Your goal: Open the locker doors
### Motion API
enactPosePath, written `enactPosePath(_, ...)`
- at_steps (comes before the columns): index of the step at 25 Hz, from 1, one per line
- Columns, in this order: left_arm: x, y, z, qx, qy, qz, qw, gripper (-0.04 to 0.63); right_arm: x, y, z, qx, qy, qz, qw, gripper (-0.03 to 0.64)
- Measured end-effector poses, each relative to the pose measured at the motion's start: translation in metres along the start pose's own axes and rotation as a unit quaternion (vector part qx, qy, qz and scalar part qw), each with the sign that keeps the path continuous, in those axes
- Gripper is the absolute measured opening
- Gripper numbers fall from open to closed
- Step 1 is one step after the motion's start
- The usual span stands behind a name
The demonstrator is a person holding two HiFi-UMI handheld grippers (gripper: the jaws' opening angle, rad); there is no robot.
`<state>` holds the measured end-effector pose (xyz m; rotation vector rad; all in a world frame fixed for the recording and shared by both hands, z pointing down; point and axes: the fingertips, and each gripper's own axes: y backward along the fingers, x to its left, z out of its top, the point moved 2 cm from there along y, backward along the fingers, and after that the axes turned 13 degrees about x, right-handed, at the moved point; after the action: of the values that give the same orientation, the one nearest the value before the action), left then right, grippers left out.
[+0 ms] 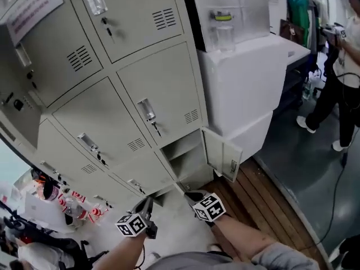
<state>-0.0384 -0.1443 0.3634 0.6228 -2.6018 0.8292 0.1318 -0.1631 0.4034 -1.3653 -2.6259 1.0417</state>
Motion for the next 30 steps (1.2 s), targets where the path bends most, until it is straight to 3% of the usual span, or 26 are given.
enactPosePath(5,-0.051,0.055,0.065,-0.064,-0.009,-0.009,0.9979,0.003,0.021,0.042,0.065,-0.011,0.034,0.014,0.999,0.008)
enactPosePath(12,-0.071,0.155,0.132,-0.138,-0.028,-0.013,0.9899,0.004,0.085,0.067,0.152,-0.03,0.066,0.022,0.997,0.008)
enactPosePath(18,-0.066,0.227,0.146,-0.154,-0.085,-0.016,0.9842,0.003,0.136,0.08,0.205,-0.071,0.059,0.015,0.996,0.008)
enactPosePath(24,-0.046,0.281,0.174,-0.182,-0.092,-0.005,0.9789,0.003,0.173,0.092,0.242,-0.115,0.062,0.016,0.991,0.008)
enactPosePath(30,-0.05,0.294,0.182,-0.192,-0.106,-0.011,0.9757,0.003,0.185,0.094,0.247,-0.127,0.066,0.015,0.99,0.006)
